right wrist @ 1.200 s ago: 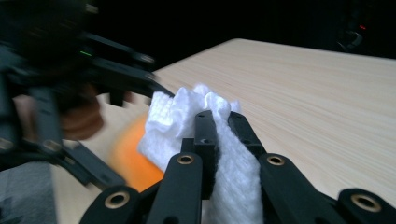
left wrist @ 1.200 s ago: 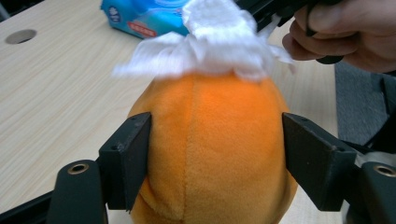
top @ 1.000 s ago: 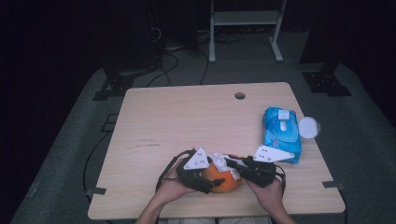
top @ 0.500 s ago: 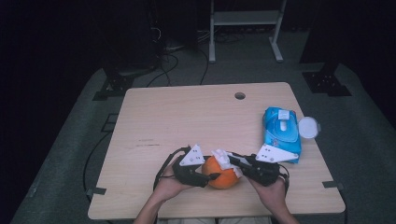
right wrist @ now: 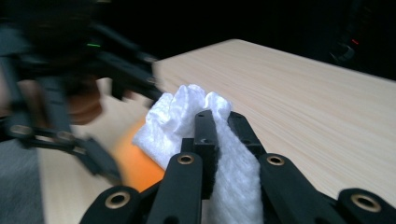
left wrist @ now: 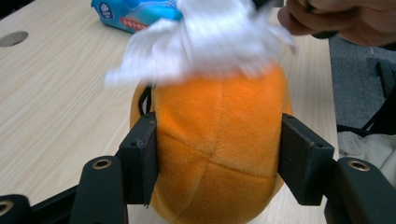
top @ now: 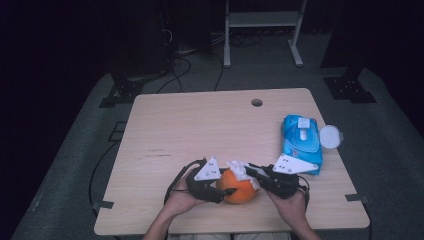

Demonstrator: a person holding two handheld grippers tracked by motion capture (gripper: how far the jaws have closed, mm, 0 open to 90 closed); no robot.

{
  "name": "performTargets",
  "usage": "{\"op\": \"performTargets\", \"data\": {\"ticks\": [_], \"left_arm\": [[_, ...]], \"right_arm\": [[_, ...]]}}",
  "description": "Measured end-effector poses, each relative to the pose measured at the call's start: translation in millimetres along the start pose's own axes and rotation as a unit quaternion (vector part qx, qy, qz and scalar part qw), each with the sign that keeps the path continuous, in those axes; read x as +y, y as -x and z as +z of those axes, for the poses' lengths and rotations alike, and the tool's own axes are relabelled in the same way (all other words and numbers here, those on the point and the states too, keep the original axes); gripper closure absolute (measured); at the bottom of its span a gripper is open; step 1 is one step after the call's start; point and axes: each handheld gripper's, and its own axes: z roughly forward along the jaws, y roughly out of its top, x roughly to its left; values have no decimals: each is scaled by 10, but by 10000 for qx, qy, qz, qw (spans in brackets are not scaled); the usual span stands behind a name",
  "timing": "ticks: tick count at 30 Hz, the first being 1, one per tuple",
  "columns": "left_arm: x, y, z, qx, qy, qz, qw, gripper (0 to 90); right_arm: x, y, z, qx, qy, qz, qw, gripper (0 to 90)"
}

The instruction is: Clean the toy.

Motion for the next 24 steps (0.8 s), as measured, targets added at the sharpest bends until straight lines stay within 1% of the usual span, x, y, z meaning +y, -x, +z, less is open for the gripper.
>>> {"op": "performTargets", "data": {"ticks": [1, 2, 3, 6, 7, 8, 9, 10, 11, 12, 13, 14, 15, 17, 19, 20, 22, 23, 24], "left_arm": [[-2, -7, 4, -27, 1, -18, 10000, 378], [-2, -12, 18, -70, 3, -26, 10000, 376], [-2, -8, 35, -125, -7, -97, 9999, 371], [-15, -3, 48, -162, -68, -38, 9998, 357], [-22, -13, 33, -162, -74, -40, 9998, 360], [-30, -25, 21, -161, -59, -73, 9998, 363], [-38, -43, 8, -164, -83, -77, 9998, 364], [-49, -61, -1, -163, -81, -103, 9998, 365], [-63, -82, -11, -162, -91, -130, 9997, 365], [-80, -102, -19, -182, -73, -181, 9996, 365], [-98, -123, -28, -199, -69, -240, 9995, 363], [-109, -149, -40, -227, -99, -282, 9993, 358], [-119, -174, -48, -272, -132, -364, 9989, 346], [-126, -216, -57, -351, -256, -512, 9977, 283], [-126, -244, -54, -438, -374, -627, 9964, 172], [-124, -245, -37, -487, -444, -684, 9955, 137], [-122, -227, -9, -552, -453, -669, 9952, 119], [-114, -226, -15, -563, -458, -636, 9953, 117], [-108, -225, -25, -571, -395, -658, 9954, 119]], "right_arm": [[-21, 44, -18, -30, -5, 136, 9999, 829], [-33, 46, -24, -25, 5, 170, 9999, 828], [-29, 5, -11, -30, 3, 90, 10000, 827], [19, -175, 79, 190, -5, -195, 9996, 827], [32, -195, 98, 214, -37, -271, 9994, 827], [35, -180, 103, 236, -30, -257, 9994, 829], [27, -135, 94, 256, -20, -153, 9996, 829], [9, -76, 75, 198, -12, -46, 9998, 829], [-18, -13, 51, 85, -43, 13, 10000, 829], [-55, 58, 26, -13, -52, 132, 9999, 829], [-94, 127, 0, -58, -57, 321, 9995, 829], [-128, 178, -16, -129, -83, 425, 9990, 829], [-151, 207, -20, -199, -128, 428, 9988, 829], [-162, 194, -4, -166, -110, 494, 9986, 829], [-126, 83, 38, -116, -98, 292, 9995, 829], [-106, 26, 57, -77, -76, 194, 9998, 829], [-80, -46, 84, 24, -59, 66, 10000, 828], [-77, -56, 86, 27, -67, 43, 10000, 829], [-83, -36, 79, 29, -64, 45, 10000, 829]]}}
